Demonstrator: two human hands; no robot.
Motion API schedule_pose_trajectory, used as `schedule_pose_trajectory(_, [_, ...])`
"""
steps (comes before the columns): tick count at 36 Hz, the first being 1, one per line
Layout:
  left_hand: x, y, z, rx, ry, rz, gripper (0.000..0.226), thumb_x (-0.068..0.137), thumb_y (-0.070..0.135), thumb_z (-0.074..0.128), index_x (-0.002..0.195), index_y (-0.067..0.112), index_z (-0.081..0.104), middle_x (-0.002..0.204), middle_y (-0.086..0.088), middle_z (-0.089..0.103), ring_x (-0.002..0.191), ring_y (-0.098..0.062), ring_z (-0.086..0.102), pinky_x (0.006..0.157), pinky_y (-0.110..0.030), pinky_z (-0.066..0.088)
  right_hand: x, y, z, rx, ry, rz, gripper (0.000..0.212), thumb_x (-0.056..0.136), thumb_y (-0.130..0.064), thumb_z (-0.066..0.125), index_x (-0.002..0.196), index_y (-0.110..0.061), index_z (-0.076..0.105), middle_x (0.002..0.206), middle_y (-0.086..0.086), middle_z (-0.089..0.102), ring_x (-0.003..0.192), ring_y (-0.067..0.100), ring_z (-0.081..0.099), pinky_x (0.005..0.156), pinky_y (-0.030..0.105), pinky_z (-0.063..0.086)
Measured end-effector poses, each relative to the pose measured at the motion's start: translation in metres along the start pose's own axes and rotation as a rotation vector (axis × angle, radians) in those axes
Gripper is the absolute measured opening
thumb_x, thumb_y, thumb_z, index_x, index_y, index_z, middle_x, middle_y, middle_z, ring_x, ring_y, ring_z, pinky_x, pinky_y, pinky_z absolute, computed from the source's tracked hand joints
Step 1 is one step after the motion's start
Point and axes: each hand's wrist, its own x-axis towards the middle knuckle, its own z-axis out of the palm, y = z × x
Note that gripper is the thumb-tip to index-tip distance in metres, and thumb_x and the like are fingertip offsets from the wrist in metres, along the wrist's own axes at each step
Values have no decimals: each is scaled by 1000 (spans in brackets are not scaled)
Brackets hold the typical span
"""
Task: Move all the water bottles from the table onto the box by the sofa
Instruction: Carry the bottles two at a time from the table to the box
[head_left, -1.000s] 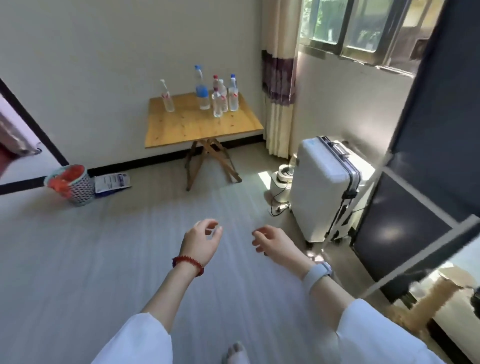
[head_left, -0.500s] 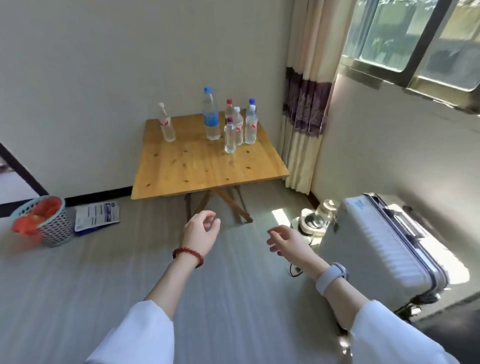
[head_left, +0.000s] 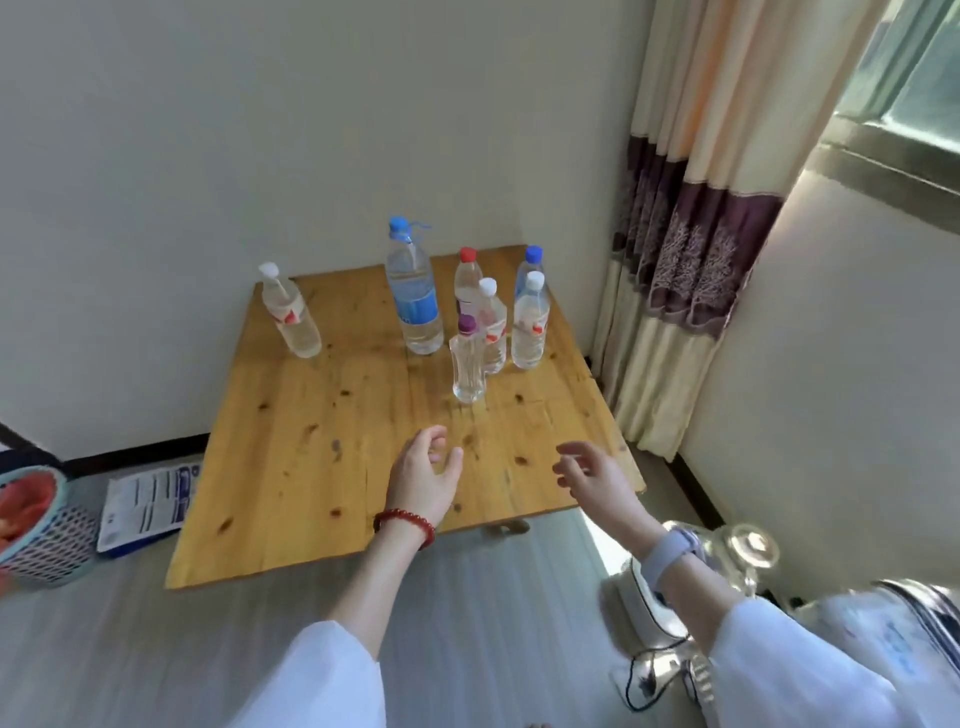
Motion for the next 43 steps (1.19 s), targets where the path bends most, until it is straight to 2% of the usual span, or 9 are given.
schedule_pose_trajectory(6, [100,-18,30,-13,-30,-84,56,85,32,58,134,19,32,137,-5,40,116,-18,47,87,-28,42,91,-11,10,27,11,22,24,94,-19,42,112,-13,56,97,7,67,88,17,64,80,36,52])
schedule_pose_trajectory(11, [189,-27,67,-57,-89,-86,87,76,31,70,141,20,14,148,-8,26,133,-26,28,100,-30,29,154,-10,16,26,82,63,23,94,-20,41,112,-17,55,92,-2,66,85,11,63,79,33,52])
schedule_pose_trajectory(15, [246,-41,94,-24,-164,-83,104,65,26,80,143,17,11,149,-13,20,136,-30,19,112,-45,22,193,-17,21,3,142,97,18,94,-24,40,106,-28,53,92,-7,66,91,10,64,80,30,52])
schedule_pose_trajectory(19, [277,-59,105,-69,-273,-96,77,69,23,77,131,15,31,122,-8,50,113,-30,50,91,-41,47,230,-31,30,-42,161,114,23,93,-26,42,114,-26,53,102,-8,65,99,8,61,82,24,50])
schedule_pose_trajectory(22, [289,-70,97,-143,-293,-76,64,67,19,78,118,14,39,102,-1,54,93,-25,58,77,-33,50,257,-43,44,-46,194,90,30,92,-20,47,122,-19,49,115,-3,58,98,5,56,73,8,45])
schedule_pose_trajectory(27, [305,-93,58,-193,-259,-63,56,64,22,80,105,22,42,97,-4,58,89,-24,58,75,-36,51,300,-63,74,-23,177,-6,57,88,-21,57,137,-14,30,140,4,40,124,13,40,101,37,42])
schedule_pose_trajectory(32, [310,-113,15,-110,-223,16,57,63,31,79,105,30,40,90,11,56,80,-8,57,62,-23,48,336,-70,109,-33,324,-7,77,76,-20,72,137,-5,27,133,17,37,127,27,34,107,37,30])
schedule_pose_trajectory(37, [309,-128,-8,-183,-177,-32,67,61,28,81,109,31,35,102,16,51,92,-10,56,72,-24,49,351,-64,119,-14,359,-32,81,72,-11,74,135,-6,24,132,16,37,125,28,35,105,34,29])
schedule_pose_trajectory(43, [303,-109,0,-229,-195,-18,66,55,50,70,109,28,39,101,13,54,94,-1,54,75,-22,47,335,-54,103,91,303,23,71,73,-18,75,127,-11,30,122,3,47,112,16,46,88,25,38])
